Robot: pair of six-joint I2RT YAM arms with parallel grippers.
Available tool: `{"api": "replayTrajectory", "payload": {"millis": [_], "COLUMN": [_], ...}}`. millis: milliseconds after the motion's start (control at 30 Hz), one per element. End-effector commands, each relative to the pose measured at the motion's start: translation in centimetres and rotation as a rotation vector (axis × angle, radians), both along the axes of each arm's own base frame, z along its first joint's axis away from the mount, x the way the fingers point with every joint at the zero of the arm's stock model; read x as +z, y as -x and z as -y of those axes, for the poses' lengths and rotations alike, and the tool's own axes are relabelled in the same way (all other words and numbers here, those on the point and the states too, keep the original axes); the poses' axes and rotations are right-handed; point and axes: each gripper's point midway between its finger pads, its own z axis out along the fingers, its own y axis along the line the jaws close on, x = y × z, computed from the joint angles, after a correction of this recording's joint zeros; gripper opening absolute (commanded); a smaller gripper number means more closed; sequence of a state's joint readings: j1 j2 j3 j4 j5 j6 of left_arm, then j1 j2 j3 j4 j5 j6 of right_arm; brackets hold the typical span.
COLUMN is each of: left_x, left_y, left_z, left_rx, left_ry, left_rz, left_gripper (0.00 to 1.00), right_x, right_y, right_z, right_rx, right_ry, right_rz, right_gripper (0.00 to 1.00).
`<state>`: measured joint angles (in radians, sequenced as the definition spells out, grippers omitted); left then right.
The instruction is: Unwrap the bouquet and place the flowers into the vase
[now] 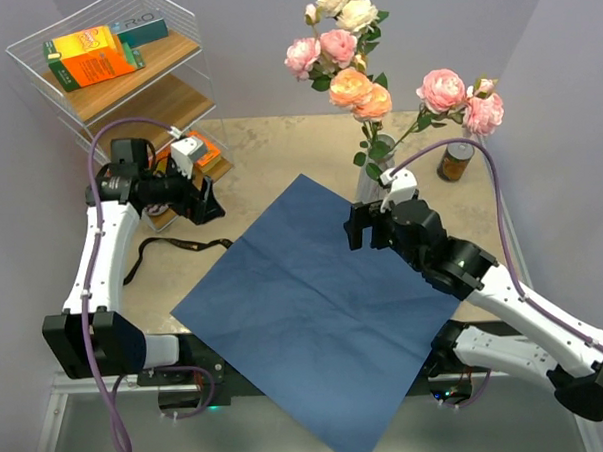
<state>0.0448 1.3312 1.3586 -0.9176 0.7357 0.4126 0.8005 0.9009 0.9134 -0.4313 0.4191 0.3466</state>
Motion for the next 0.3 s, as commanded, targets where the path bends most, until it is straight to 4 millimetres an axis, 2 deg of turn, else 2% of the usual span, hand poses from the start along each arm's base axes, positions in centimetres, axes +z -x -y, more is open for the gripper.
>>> {"api": "replayTrajectory", "payload": {"millis": [0,67,133,267], "left_x": [-1.3,-2.5,-3.7,-4.7], "left_y": [-0.5,-0.5,-0.3,-0.3], "left_z": [0.0,-0.1,-0.3,-0.5], "left_rx": [0.042,0.059,0.075,0.089], "left_ry": [0.023,0.021,0.011,0.000], "left_rz": [0.004,-0.012,-0.033,-0.047], "left_gripper": [0.96,0.96,0.96,0.96], "right_x": [0.6,1.5,1.3,0.1], "right_y": [1.9,2.3,2.2,1.9], "right_z": [-3.4,-4.5,-5.3,-6.9], "right_rx": [0.200,0.246,0.261,0.291], "right_ry": [-0.091,-0.139,-0.149,-0.129], "right_rz": [-0.004,0.024,0.028,-0.002], "right_gripper": [0.99,0.99,0.99,0.99]}}
